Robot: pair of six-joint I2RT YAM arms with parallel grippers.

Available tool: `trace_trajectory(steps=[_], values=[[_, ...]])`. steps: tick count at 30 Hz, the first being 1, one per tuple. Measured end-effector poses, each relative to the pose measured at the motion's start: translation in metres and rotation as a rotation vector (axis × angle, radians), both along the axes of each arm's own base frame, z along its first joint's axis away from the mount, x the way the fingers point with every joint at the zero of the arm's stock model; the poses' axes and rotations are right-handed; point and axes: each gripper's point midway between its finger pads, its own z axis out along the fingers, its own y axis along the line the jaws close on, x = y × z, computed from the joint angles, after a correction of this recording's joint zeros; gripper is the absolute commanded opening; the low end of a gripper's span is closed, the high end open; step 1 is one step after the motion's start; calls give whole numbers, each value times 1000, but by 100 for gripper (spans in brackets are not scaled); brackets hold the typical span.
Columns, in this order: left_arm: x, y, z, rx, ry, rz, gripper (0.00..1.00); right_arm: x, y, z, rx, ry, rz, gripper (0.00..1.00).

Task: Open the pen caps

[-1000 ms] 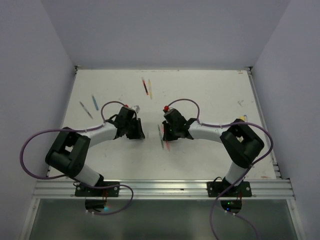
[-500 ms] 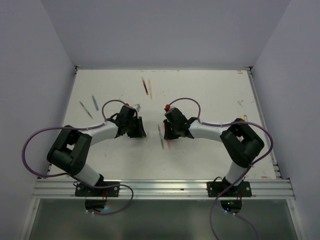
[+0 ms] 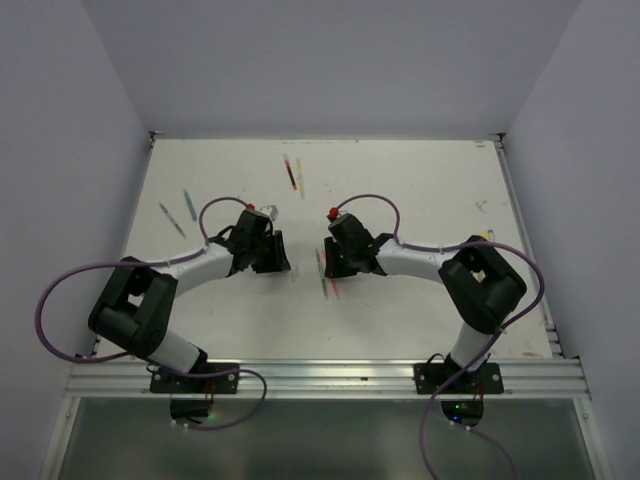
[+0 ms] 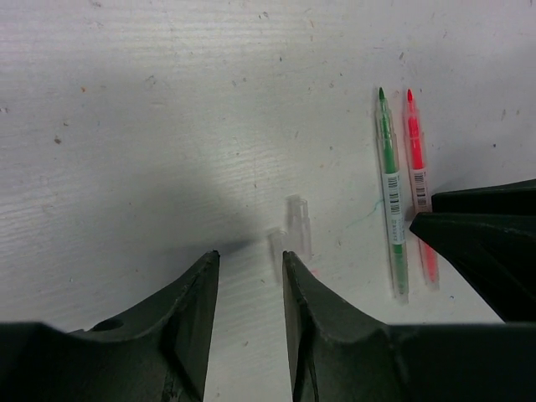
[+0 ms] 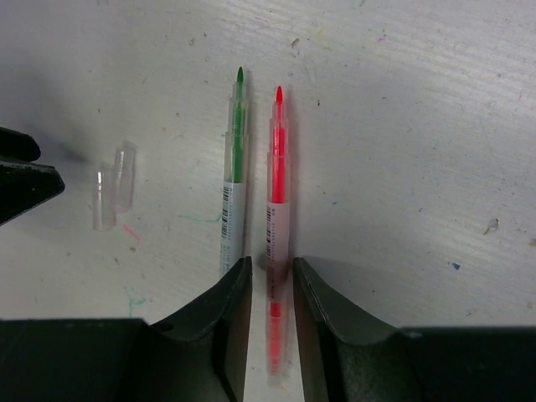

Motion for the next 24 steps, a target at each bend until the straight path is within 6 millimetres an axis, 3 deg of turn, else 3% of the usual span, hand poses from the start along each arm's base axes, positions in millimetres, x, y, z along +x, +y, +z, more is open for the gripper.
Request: trace_trajectory(steps=[6, 14, 20, 24], values=[[4, 4, 13, 5, -32, 18, 43, 1, 2, 1, 5, -5, 3, 31], [28, 10, 44, -16, -110, 67, 49, 11, -7, 7, -29, -16, -4, 32], [32, 14, 65, -28, -168, 83, 56, 50, -4, 39, -21, -94, -14, 36], [37, 21, 72, -15, -191, 115, 58, 100, 20, 65, -16, -188, 4, 36]])
